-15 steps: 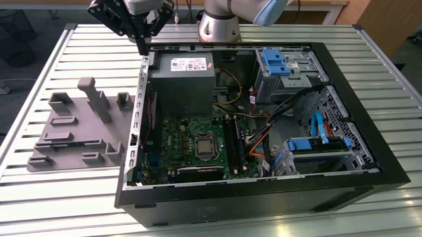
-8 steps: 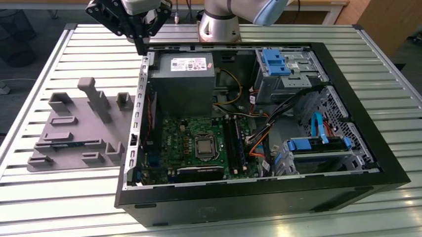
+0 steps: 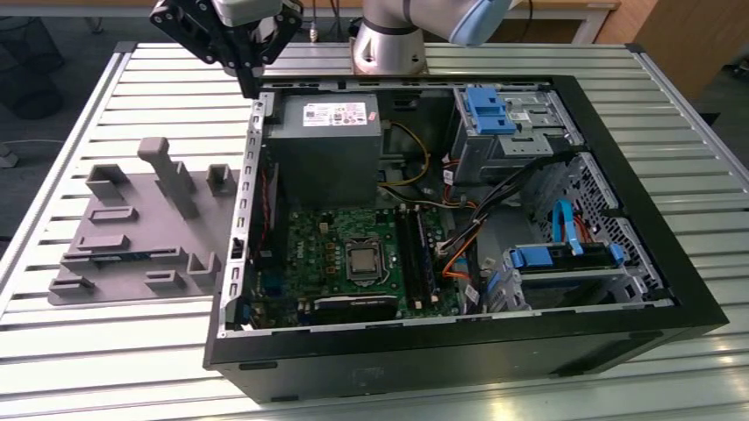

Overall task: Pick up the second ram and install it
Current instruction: 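Reach for the second ram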

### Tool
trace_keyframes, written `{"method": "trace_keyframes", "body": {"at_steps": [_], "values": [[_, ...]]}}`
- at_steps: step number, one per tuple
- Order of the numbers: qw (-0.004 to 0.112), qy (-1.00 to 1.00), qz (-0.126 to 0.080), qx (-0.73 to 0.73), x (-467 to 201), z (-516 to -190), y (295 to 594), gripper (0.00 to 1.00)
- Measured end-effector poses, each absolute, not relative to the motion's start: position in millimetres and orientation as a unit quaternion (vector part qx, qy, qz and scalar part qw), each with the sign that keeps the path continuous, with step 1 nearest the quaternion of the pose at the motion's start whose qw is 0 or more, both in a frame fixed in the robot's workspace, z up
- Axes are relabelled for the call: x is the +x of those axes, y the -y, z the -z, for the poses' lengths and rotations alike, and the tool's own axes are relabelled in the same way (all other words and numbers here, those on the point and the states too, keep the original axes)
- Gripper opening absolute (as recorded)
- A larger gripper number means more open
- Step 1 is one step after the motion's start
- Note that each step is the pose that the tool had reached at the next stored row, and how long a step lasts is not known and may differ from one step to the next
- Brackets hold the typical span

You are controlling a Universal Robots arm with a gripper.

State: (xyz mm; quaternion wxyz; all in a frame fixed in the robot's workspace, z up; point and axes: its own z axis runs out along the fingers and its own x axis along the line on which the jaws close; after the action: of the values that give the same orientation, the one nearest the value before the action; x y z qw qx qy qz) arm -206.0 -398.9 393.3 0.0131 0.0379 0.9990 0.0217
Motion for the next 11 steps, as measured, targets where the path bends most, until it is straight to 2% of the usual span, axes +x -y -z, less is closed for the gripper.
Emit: {"method": "trace_keyframes", "body": {"at_steps": [11], "values": [[0.013,-0.999,-0.022,0.038,-208.6,-393.3,398.9,0.11]]}}
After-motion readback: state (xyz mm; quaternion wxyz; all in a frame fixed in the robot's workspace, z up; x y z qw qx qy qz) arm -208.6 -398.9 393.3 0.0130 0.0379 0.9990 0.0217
